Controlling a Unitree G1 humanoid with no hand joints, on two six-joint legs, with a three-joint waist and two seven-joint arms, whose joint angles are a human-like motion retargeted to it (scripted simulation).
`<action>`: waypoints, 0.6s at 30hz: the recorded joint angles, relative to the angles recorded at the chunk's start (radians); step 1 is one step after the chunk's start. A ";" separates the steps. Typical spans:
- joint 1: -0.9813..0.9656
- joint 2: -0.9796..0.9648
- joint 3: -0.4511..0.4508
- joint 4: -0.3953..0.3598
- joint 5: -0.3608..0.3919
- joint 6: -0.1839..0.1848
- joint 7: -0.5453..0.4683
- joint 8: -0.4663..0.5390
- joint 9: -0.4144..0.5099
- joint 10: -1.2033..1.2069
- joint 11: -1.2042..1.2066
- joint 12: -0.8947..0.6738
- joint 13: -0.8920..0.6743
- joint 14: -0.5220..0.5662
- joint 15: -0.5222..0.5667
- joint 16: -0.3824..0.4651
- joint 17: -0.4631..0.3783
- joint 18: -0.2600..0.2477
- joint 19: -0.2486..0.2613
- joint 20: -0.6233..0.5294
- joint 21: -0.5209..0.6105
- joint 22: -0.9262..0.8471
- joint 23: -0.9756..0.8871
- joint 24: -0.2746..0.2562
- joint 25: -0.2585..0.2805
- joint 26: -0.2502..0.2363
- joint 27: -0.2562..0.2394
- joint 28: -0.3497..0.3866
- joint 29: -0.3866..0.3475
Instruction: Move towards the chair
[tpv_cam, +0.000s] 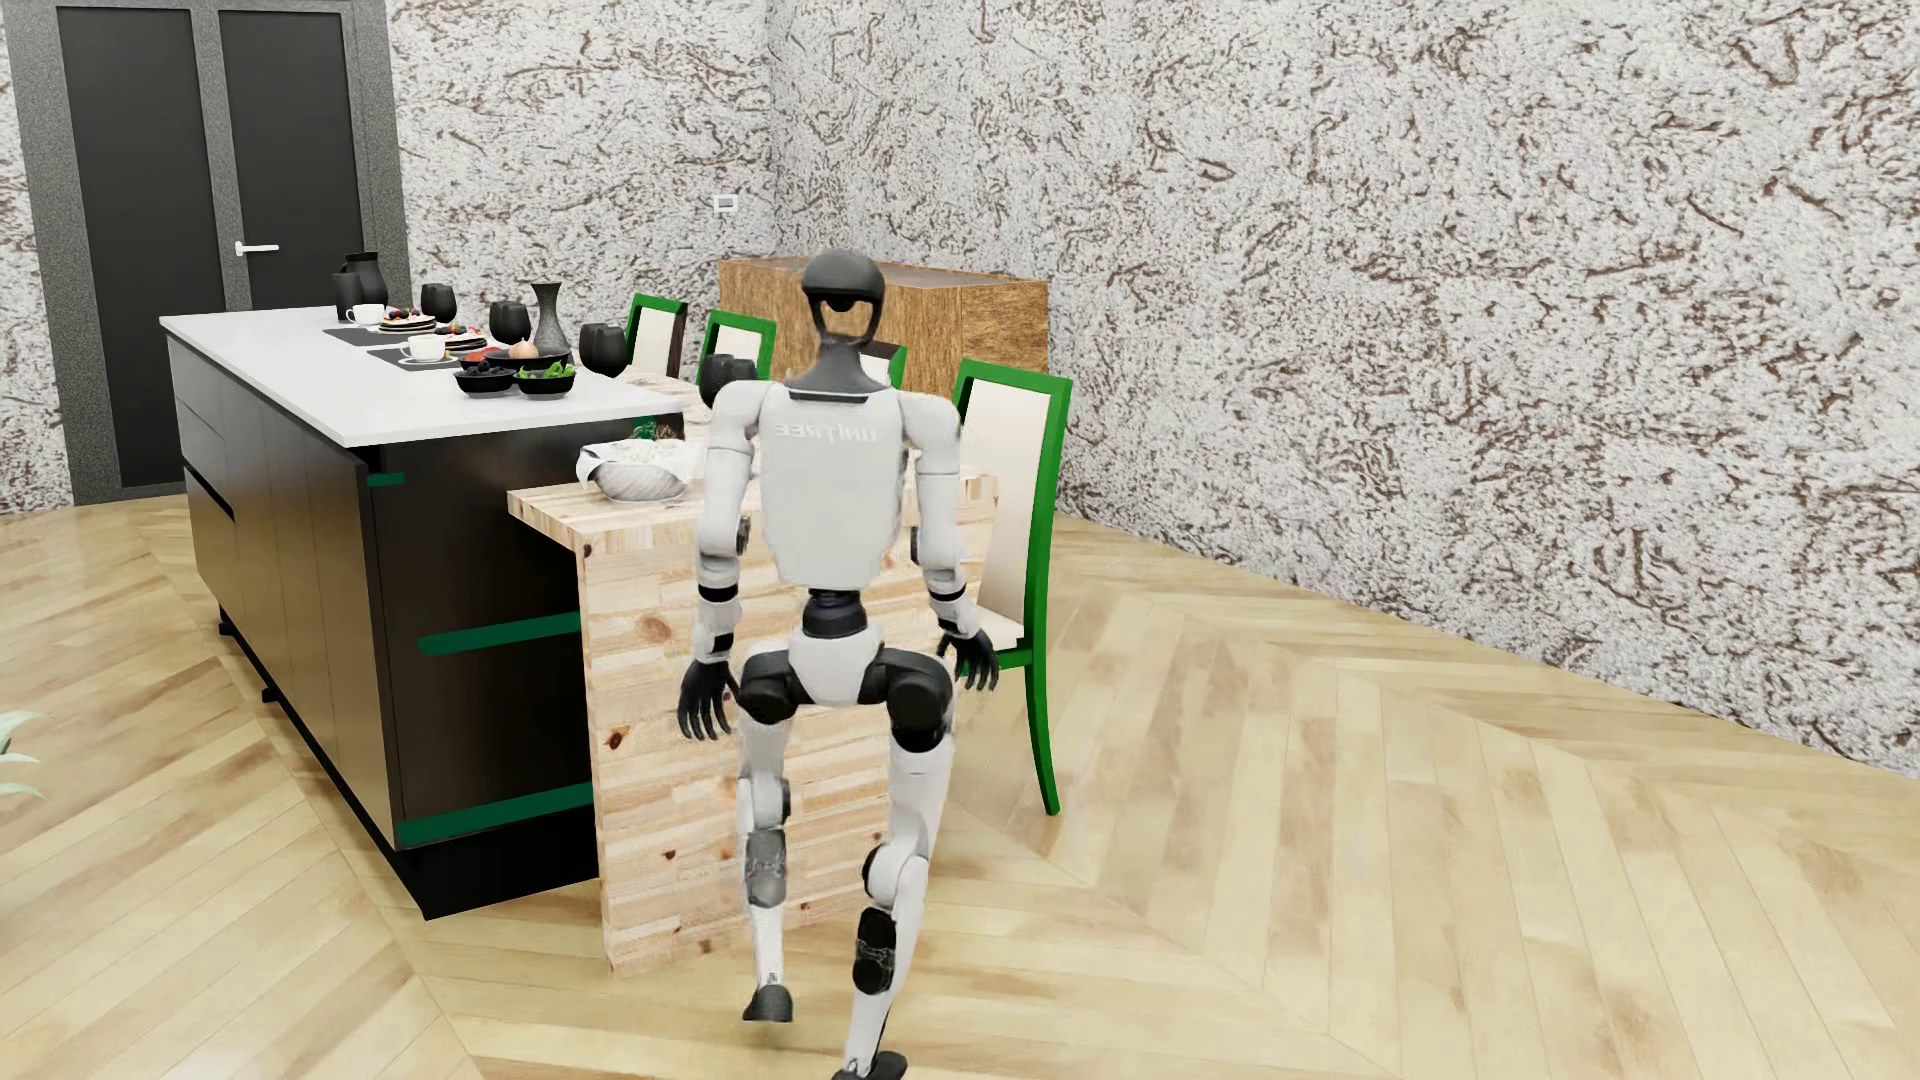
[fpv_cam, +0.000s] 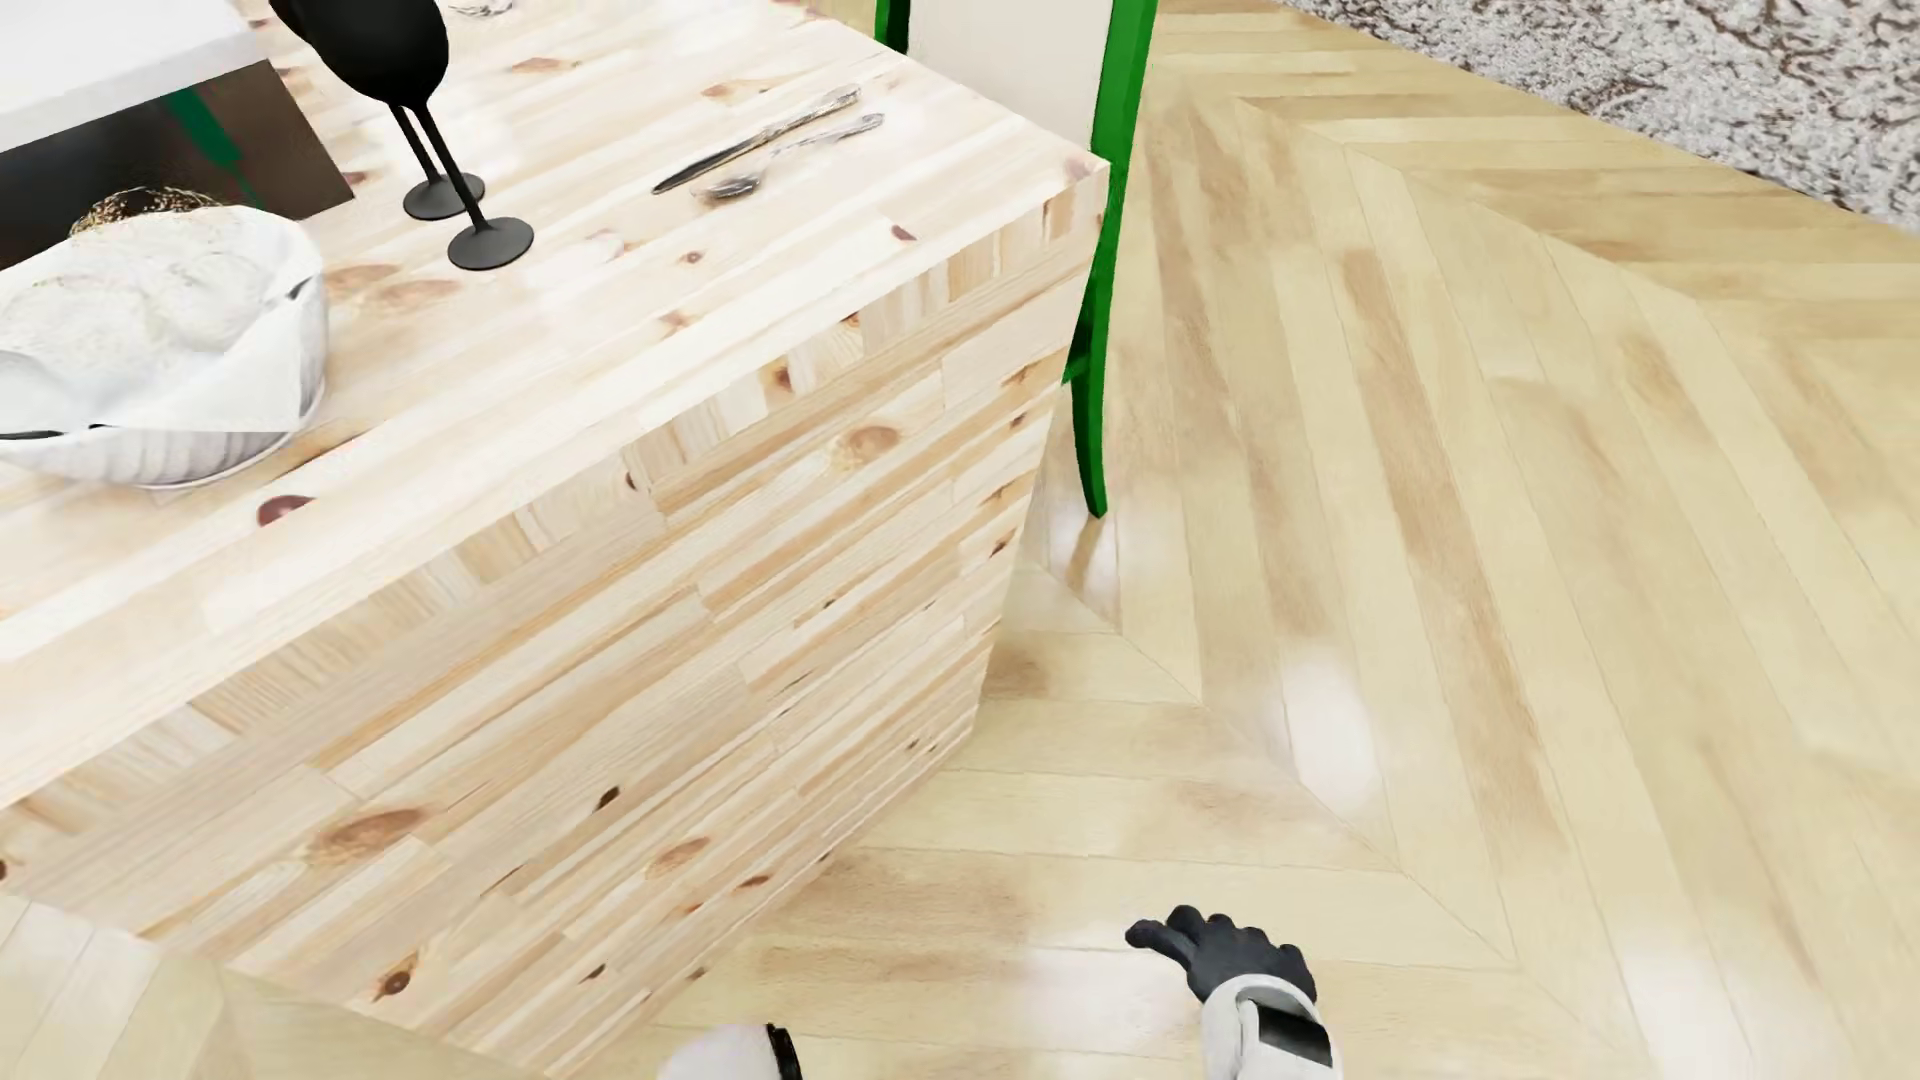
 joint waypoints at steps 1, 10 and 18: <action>-0.047 0.022 0.010 -0.064 0.031 0.002 -0.005 0.050 0.000 -0.015 -0.020 0.014 -0.028 0.007 -0.001 -0.006 -0.008 -0.004 -0.014 -0.020 0.047 0.011 -0.015 0.015 -0.015 -0.006 -0.012 -0.014 0.018; 0.050 0.237 0.008 -0.415 0.217 -0.013 0.089 0.383 -0.021 -0.911 -0.046 0.040 -0.034 0.073 0.027 0.016 0.007 0.011 -0.129 0.031 0.306 -0.029 -0.114 0.017 0.057 -0.008 -0.082 -0.018 0.092; 0.251 -0.090 0.020 -0.297 -0.079 -0.123 0.170 0.090 -0.028 -0.672 0.790 -0.131 0.214 -0.110 0.248 0.007 -0.071 0.040 0.228 0.145 0.164 0.010 0.099 0.007 0.052 0.019 0.109 0.057 0.106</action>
